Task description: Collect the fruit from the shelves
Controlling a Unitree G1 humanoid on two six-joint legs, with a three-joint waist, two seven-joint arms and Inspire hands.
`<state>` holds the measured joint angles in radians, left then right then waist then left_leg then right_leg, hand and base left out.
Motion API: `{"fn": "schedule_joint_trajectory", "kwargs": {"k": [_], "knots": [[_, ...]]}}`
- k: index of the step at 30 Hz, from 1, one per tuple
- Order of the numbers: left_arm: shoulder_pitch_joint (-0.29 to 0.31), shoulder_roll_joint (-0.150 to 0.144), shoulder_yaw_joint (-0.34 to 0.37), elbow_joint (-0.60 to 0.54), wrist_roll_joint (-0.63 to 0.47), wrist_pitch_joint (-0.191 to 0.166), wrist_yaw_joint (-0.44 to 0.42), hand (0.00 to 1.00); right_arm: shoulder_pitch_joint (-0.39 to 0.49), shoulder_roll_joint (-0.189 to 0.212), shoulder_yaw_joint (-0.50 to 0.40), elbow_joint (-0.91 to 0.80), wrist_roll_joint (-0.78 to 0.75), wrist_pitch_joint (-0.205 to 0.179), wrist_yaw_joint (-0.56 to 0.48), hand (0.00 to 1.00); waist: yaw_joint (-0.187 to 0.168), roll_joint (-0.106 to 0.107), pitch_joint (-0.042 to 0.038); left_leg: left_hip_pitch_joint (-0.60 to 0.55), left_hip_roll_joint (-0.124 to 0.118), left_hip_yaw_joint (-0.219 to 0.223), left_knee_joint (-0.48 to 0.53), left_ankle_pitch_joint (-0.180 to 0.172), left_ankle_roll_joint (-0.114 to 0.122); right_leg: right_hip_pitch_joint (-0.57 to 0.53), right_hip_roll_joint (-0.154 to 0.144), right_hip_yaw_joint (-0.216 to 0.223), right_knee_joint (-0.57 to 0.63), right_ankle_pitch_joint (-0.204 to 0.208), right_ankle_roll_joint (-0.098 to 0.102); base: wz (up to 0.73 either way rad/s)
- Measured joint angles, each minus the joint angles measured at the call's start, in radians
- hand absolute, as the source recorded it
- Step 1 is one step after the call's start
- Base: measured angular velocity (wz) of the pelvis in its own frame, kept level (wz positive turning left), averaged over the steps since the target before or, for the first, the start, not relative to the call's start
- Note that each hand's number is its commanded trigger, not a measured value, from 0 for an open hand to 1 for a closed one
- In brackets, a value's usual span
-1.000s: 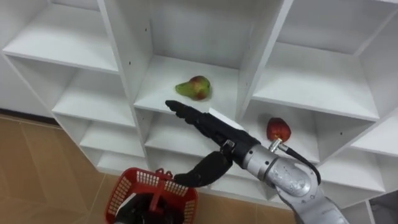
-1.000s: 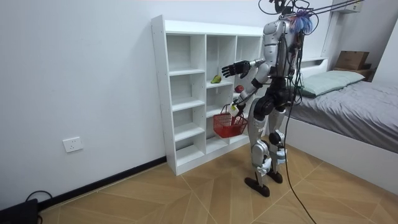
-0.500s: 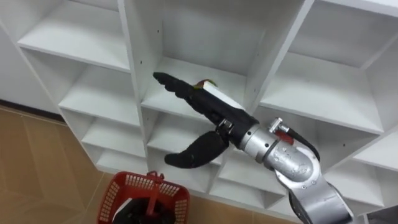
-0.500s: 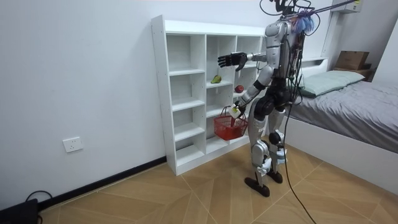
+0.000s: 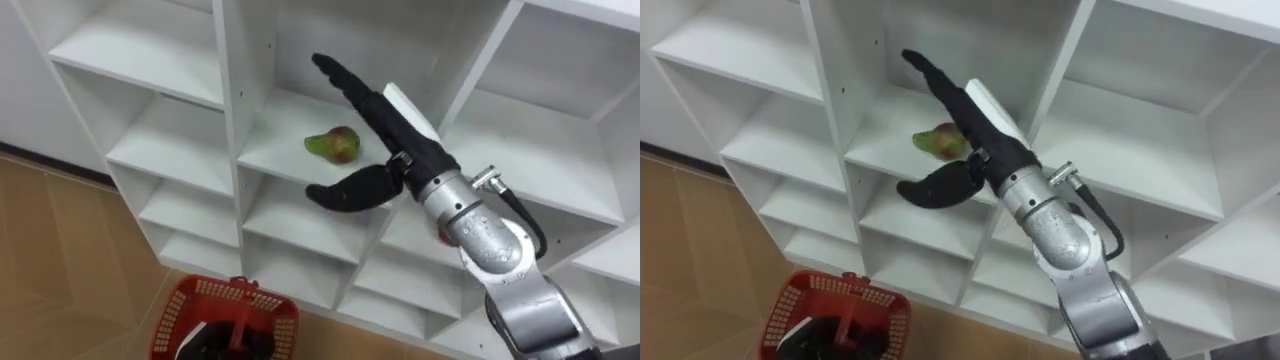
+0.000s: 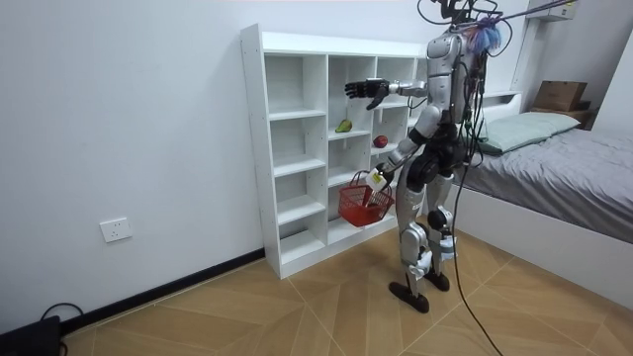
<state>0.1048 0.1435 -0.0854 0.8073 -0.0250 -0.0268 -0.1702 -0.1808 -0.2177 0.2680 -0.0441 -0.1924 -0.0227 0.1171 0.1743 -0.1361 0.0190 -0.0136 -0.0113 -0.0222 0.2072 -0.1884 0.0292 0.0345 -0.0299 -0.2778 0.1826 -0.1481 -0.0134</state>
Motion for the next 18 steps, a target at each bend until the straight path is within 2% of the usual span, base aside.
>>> {"fn": "schedule_joint_trajectory", "kwargs": {"k": [3, 5, 8, 11, 14, 18], "knots": [[0.006, 0.014, 0.013, -0.003, 0.001, 0.007, -0.001, 1.00, -0.069, -0.026, -0.010, 0.083, 0.005, -0.002, -0.031, 0.00, 0.000, -0.019, 0.0022, 0.005, 0.000, -0.008, 0.001, 0.002, -0.002, 0.004, 0.001, -0.001, 0.001, 0.000, 0.000, 0.06], [0.007, 0.026, 0.015, -0.011, 0.023, 0.011, -0.011, 1.00, -0.114, -0.028, -0.010, 0.144, 0.026, -0.003, -0.048, 0.00, 0.004, -0.044, 0.0024, 0.004, 0.000, -0.013, 0.009, 0.003, -0.003, 0.004, 0.002, -0.003, 0.000, 0.000, 0.000, 0.06], [0.003, 0.027, 0.029, -0.017, 0.061, 0.024, -0.017, 1.00, -0.163, -0.028, -0.015, 0.225, 0.043, -0.004, -0.065, 0.00, 0.005, -0.062, 0.0027, -0.007, -0.001, -0.031, 0.017, 0.002, -0.002, 0.005, -0.003, -0.025, 0.000, 0.000, 0.000, 0.17], [0.004, 0.031, 0.047, -0.030, 0.079, 0.035, -0.022, 1.00, -0.175, -0.031, -0.026, 0.249, 0.050, 0.002, -0.092, 0.00, 0.017, -0.069, 0.0028, -0.021, -0.003, -0.043, 0.026, 0.001, -0.001, 0.003, -0.004, -0.028, 0.000, 0.000, 0.000, 0.13], [0.003, 0.034, 0.064, -0.050, 0.080, 0.052, -0.037, 1.00, -0.199, -0.048, -0.026, 0.315, 0.080, 0.001, -0.095, 0.00, 0.023, -0.069, 0.0029, -0.029, -0.005, -0.061, 0.032, 0.001, -0.001, 0.005, -0.004, -0.034, 0.000, 0.000, 0.000, 0.18], [0.002, 0.037, 0.070, -0.061, 0.086, 0.062, -0.040, 1.00, -0.228, -0.050, -0.025, 0.387, 0.117, 0.002, -0.091, 0.00, 0.026, -0.069, 0.0030, -0.044, -0.005, -0.071, 0.040, 0.001, -0.002, 0.005, -0.004, -0.052, -0.001, 0.000, 0.000, 0.15]]}}
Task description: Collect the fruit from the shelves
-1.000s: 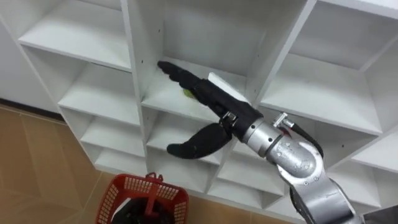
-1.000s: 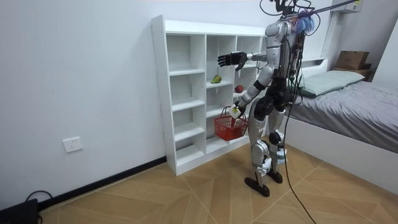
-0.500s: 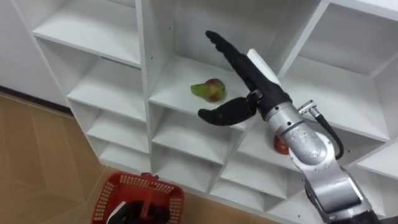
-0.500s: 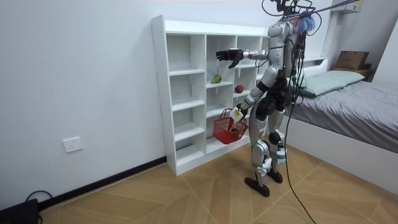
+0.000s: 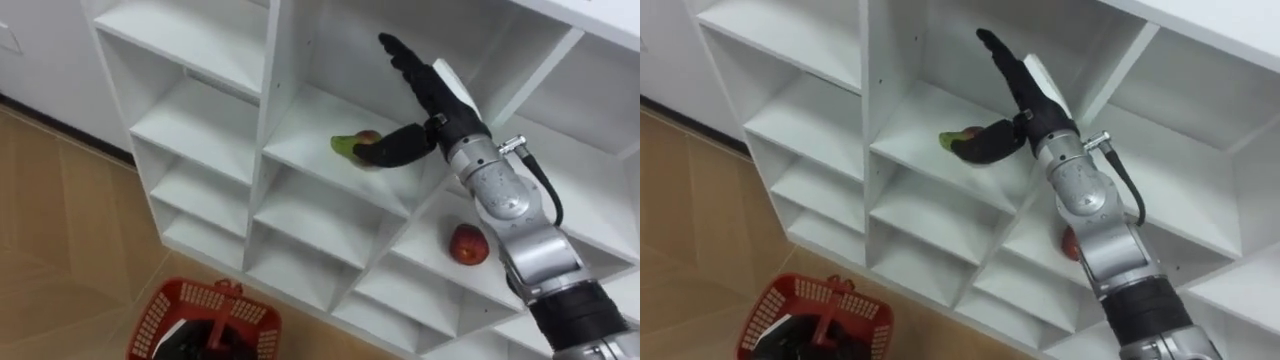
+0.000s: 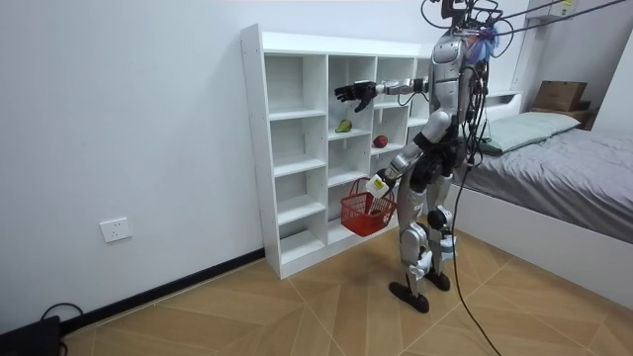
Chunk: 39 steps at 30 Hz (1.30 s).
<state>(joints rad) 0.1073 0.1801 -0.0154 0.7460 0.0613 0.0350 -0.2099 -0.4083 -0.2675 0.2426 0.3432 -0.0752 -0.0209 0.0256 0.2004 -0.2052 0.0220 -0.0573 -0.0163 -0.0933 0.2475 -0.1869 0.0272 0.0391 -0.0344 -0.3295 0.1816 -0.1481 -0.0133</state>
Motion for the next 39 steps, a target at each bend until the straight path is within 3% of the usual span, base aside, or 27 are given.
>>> {"fn": "schedule_joint_trajectory", "kwargs": {"k": [10, 17, 29, 39], "knots": [[-0.007, 0.003, 0.012, 0.000, 0.020, 0.013, 0.000, 1.00, -0.079, -0.007, 0.000, 0.135, 0.024, 0.011, -0.008, 0.00, 0.004, -0.013, -0.0023, -0.036, -0.005, -0.020, 0.020, 0.001, -0.002, -0.018, -0.002, -0.028, 0.001, 0.000, 0.000, 0.07], [-0.020, 0.005, -0.007, 0.002, 0.020, 0.025, 0.002, 1.00, -0.119, -0.008, 0.014, 0.291, 0.005, 0.011, -0.042, 0.00, 0.031, -0.034, 0.0033, -0.059, -0.013, -0.035, 0.027, 0.003, -0.001, -0.032, -0.004, -0.030, 0.001, 0.000, 0.000, 0.04], [-0.060, 0.003, -0.049, 0.043, 0.019, 0.033, 0.001, 1.00, -0.150, -0.008, 0.042, 0.390, -0.028, 0.005, -0.077, 0.00, 0.072, -0.019, 0.0161, -0.125, -0.014, -0.034, 0.028, 0.024, -0.005, -0.103, -0.009, -0.029, 0.004, 0.006, -0.008, -0.01], [-0.069, 0.007, -0.079, 0.044, 0.016, 0.033, 0.001, 1.00, -0.152, -0.008, 0.053, 0.402, -0.052, 0.005, -0.077, 0.00, 0.079, -0.015, 0.0188, -0.167, -0.013, -0.033, 0.027, 0.036, -0.009, -0.146, -0.008, -0.030, 0.006, 0.011, -0.015, 0.00]]}}
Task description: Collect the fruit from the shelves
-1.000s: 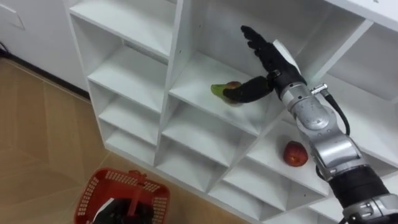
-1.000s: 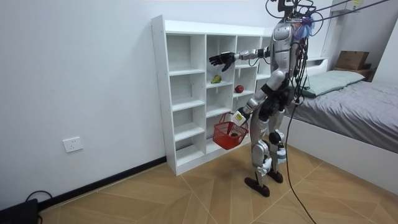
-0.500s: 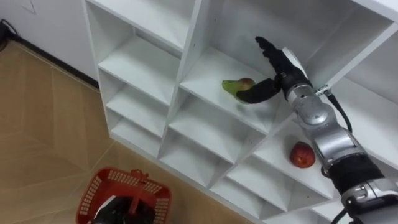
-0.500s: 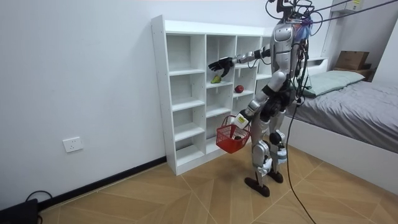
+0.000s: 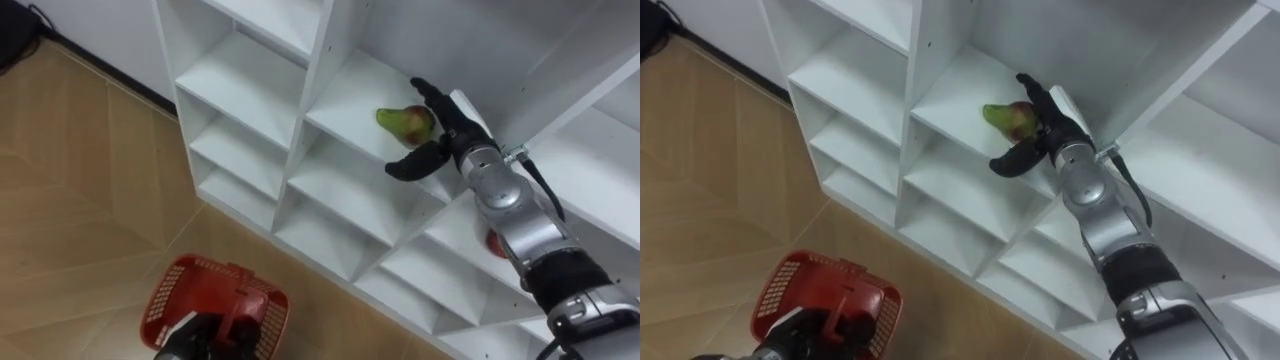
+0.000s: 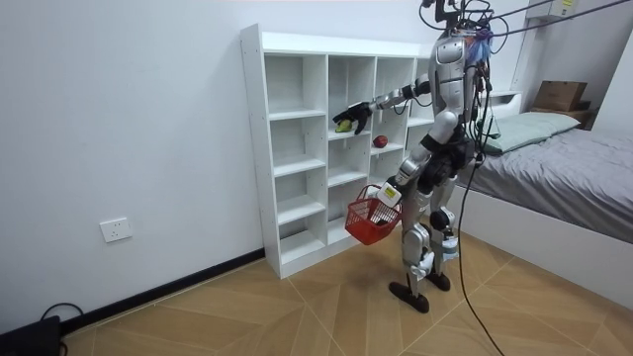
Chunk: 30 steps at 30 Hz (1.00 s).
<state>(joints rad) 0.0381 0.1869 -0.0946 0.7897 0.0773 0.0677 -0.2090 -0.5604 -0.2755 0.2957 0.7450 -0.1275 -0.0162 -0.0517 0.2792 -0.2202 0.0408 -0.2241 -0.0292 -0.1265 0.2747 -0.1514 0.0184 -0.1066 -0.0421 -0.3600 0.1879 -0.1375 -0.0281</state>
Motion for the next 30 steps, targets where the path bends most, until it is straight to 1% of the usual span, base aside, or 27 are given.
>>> {"fn": "schedule_joint_trajectory", "kwargs": {"k": [2, 9, 12, 18, 19, 20, 21, 22, 25, 27, 28, 30], "knots": [[-0.008, 0.002, -0.010, 0.000, 0.001, 0.000, 0.000, 1.00, -0.009, 0.000, 0.000, 0.012, -0.001, -0.002, 0.000, 0.00, 0.000, 0.004, 0.0026, -0.001, 0.000, 0.000, 0.000, 0.000, 0.000, -0.002, -0.001, 0.000, 0.002, 0.001, 0.000, 0.00], [-0.024, 0.004, -0.032, 0.000, 0.000, 0.000, 0.000, 1.00, -0.028, 0.000, 0.005, 0.044, 0.000, -0.003, 0.006, 0.00, 0.002, 0.006, 0.0044, -0.011, 0.000, 0.001, 0.000, 0.005, 0.001, -0.015, -0.002, 0.001, 0.008, 0.005, -0.002, 0.00], [-0.026, 0.002, -0.049, 0.000, 0.001, 0.000, 0.000, 1.00, -0.029, 0.000, 0.009, 0.066, 0.001, -0.003, 0.010, 0.00, 0.005, 0.011, 0.0079, -0.015, -0.001, 0.000, 0.000, 0.006, 0.002, -0.019, -0.003, 0.000, 0.009, 0.005, -0.001, 0.02], [-0.035, 0.001, -0.053, 0.000, 0.002, 0.000, 0.000, 1.00, -0.039, 0.001, 0.010, 0.069, -0.002, -0.005, 0.000, 0.00, 0.003, 0.012, 0.0077, -0.027, -0.001, 0.000, 0.000, 0.013, 0.000, -0.033, -0.003, 0.000, 0.015, 0.006, -0.003, 0.00], [-0.036, 0.000, -0.055, 0.000, 0.002, 0.000, 0.000, 1.00, -0.039, 0.001, 0.010, 0.070, -0.003, -0.005, -0.001, 0.21, 0.004, 0.012, 0.0079, -0.027, -0.001, 0.001, 0.000, 0.013, 0.000, -0.034, -0.003, 0.001, 0.015, 0.006, -0.003, 0.00], [-0.036, -0.001, -0.061, 0.000, 0.002, 0.000, 0.000, 1.00, -0.041, 0.001, 0.010, 0.070, -0.003, -0.005, -0.002, 0.64, 0.004, 0.012, 0.0081, -0.028, -0.001, 0.002, 0.000, 0.013, 0.000, -0.036, -0.004, 0.001, 0.016, 0.006, -0.003, 0.00], [-0.037, -0.001, -0.064, 0.000, 0.002, 0.000, 0.000, 1.00, -0.042, 0.001, 0.010, 0.071, -0.003, -0.005, -0.002, 0.89, 0.004, 0.012, 0.0081, -0.029, -0.001, 0.002, 0.000, 0.013, 0.000, -0.037, -0.004, 0.001, 0.016, 0.007, -0.003, 0.00], [-0.037, -0.002, -0.065, 0.000, 0.002, 0.000, -0.002, 1.00, -0.044, 0.001, 0.009, 0.072, -0.003, -0.005, -0.004, 1.00, 0.003, 0.012, 0.0080, -0.033, -0.001, 0.002, 0.000, 0.013, 0.000, -0.040, -0.004, 0.001, 0.016, 0.007, -0.004, 0.00], [-0.039, -0.011, -0.067, -0.001, 0.002, 0.000, -0.005, 1.00, -0.050, 0.001, 0.009, 0.073, -0.004, -0.005, -0.034, 1.00, 0.004, 0.012, 0.0080, -0.039, 0.000, 0.003, 0.000, 0.018, 0.001, -0.047, -0.005, 0.001, 0.017, 0.009, -0.005, 0.00], [-0.039, -0.015, -0.067, 0.000, 0.002, 0.000, -0.005, 1.00, -0.056, 0.000, 0.009, 0.079, -0.030, -0.009, -0.045, 1.00, 0.003, 0.012, 0.0081, -0.041, 0.000, 0.003, 0.000, 0.019, 0.001, -0.049, -0.005, 0.002, 0.017, 0.009, -0.005, 0.00], [-0.039, -0.015, -0.066, 0.000, 0.001, 0.000, -0.005, 1.00, -0.060, -0.002, 0.006, 0.077, -0.046, -0.020, -0.039, 1.00, 0.000, 0.012, 0.0080, -0.040, 0.000, 0.003, 0.001, 0.020, 0.000, -0.049, -0.004, 0.003, 0.018, 0.010, -0.006, 0.00], [-0.045, -0.020, -0.067, 0.000, -0.001, 0.000, -0.005, 1.00, -0.067, -0.002, -0.002, 0.081, -0.039, -0.017, -0.038, 1.00, 0.000, 0.018, 0.0108, -0.041, 0.000, 0.002, 0.001, 0.021, -0.001, -0.049, -0.003, 0.003, 0.018, 0.011, -0.007, 0.00]]}}
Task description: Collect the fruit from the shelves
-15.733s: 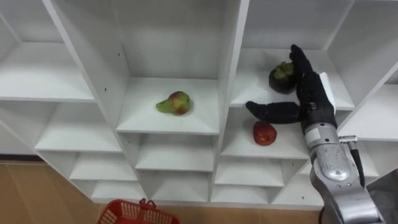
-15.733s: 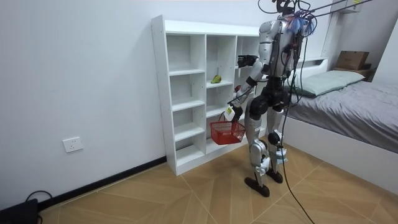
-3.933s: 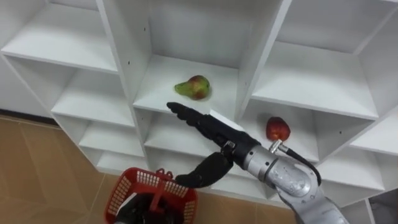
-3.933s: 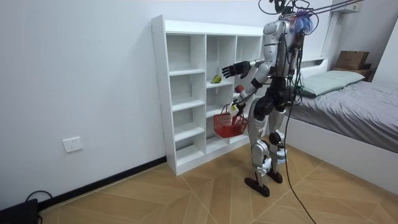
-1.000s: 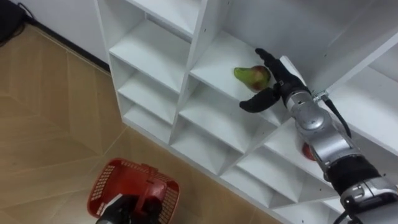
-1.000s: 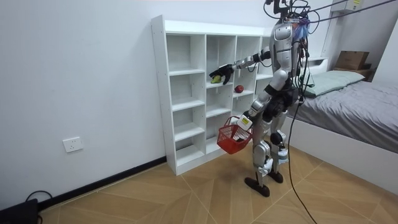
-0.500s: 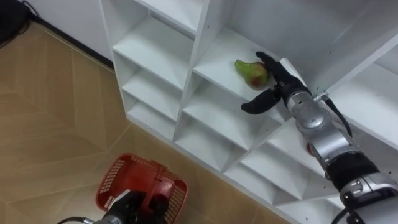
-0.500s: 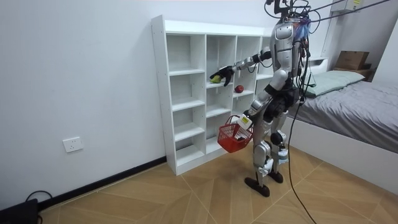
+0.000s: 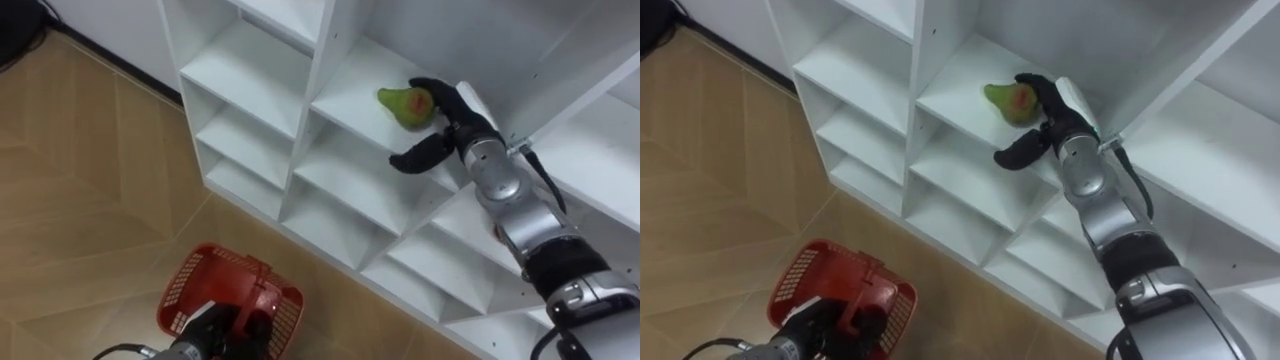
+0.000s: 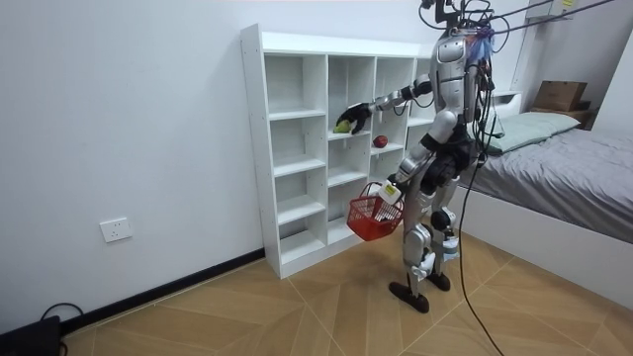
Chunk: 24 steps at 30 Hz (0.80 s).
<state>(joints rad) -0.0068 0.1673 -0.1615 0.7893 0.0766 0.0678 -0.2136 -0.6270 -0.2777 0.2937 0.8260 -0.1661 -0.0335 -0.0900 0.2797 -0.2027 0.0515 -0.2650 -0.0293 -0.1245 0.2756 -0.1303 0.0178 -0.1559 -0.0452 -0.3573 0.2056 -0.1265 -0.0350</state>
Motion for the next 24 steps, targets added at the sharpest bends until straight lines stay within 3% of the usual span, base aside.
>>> {"fn": "schedule_joint_trajectory", "kwargs": {"k": [6, 7, 8, 9, 15, 24], "knots": [[-0.001, -0.006, -0.009, 0.000, -0.007, 0.000, -0.001, 1.00, -0.005, 0.000, -0.005, -0.003, 0.012, 0.001, -0.030, 0.98, 0.001, 0.015, -0.0001, -0.005, -0.001, -0.002, -0.001, 0.002, -0.002, -0.005, 0.002, 0.001, 0.000, 0.003, -0.001, 0.00], [-0.001, -0.006, -0.014, 0.000, -0.007, 0.000, -0.001, 1.00, -0.005, 0.000, -0.006, -0.003, 0.016, 0.001, -0.031, 0.79, 0.002, 0.016, -0.0008, -0.005, -0.001, -0.002, -0.001, 0.002, -0.002, -0.005, 0.002, 0.001, 0.001, 0.003, -0.001, 0.00], [-0.001, -0.003, -0.017, 0.000, -0.007, 0.000, -0.001, 1.00, -0.007, 0.000, -0.006, -0.003, 0.022, 0.001, -0.030, 0.47, 0.003, 0.018, -0.0017, -0.005, -0.001, -0.001, -0.001, 0.004, -0.002, -0.005, 0.002, 0.002, 0.001, 0.003, -0.001, 0.00], [-0.002, -0.004, -0.018, 0.000, -0.007, 0.000, -0.001, 1.00, -0.008, 0.000, -0.006, -0.003, 0.024, 0.001, -0.029, 0.00, 0.002, 0.018, -0.0022, -0.005, -0.001, -0.001, -0.001, 0.004, -0.002, -0.005, 0.002, 0.002, 0.001, 0.003, -0.001, 0.00], [-0.002, -0.012, -0.019, 0.000, -0.007, 0.006, 0.005, 1.00, -0.010, 0.002, -0.005, 0.005, 0.075, 0.008, -0.019, 0.00, 0.003, 0.022, -0.0041, -0.003, -0.001, -0.001, -0.001, 0.007, -0.001, -0.003, 0.001, 0.001, 0.002, 0.003, -0.001, 0.00], [0.000, -0.020, -0.029, 0.000, -0.034, 0.006, 0.031, 1.00, -0.022, 0.002, -0.006, 0.056, 0.304, -0.001, -0.041, 0.00, 0.009, 0.027, -0.0048, -0.003, -0.003, -0.007, 0.000, 0.008, -0.001, -0.002, -0.003, -0.007, 0.006, 0.003, -0.001, 0.01]]}}
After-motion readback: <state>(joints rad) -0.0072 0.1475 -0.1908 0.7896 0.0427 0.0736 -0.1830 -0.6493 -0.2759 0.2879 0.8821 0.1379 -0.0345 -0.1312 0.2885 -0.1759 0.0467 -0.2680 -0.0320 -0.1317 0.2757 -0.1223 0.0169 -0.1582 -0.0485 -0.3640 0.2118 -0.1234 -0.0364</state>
